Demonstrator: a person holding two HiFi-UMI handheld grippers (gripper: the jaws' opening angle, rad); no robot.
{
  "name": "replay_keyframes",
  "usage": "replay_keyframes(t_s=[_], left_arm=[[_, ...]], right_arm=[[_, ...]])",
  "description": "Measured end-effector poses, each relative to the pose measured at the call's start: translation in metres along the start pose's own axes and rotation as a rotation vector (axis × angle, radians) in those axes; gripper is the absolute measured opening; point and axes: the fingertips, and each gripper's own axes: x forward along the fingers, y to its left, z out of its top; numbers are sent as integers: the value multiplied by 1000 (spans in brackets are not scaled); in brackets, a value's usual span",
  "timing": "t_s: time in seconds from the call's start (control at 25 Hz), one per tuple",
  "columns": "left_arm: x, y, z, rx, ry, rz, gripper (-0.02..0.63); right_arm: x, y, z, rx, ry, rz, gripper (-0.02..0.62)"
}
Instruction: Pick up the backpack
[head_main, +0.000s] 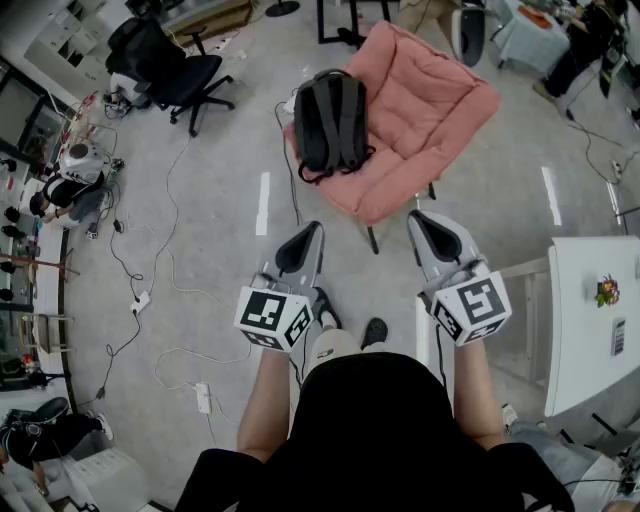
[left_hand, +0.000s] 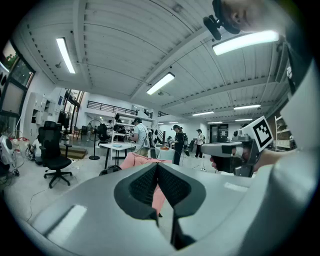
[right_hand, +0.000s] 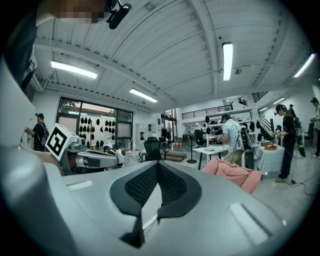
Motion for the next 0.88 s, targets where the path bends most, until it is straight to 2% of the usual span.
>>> replay_keyframes(t_s=[0.2, 0.36, 0.64, 0.88], left_arm=[[-1, -1, 2, 14, -3, 21, 0], [0, -4, 0, 18, 3, 33, 0], [-4, -5, -2, 21, 18, 49, 0], [-3, 12, -6, 20, 28, 58, 0]], right_arm=[[-5, -1, -2, -13, 7, -6, 8], [-12, -9, -3, 15, -11, -18, 9], [-15, -10, -14, 29, 17, -6, 9], [3, -5, -21, 38, 35, 5, 9]])
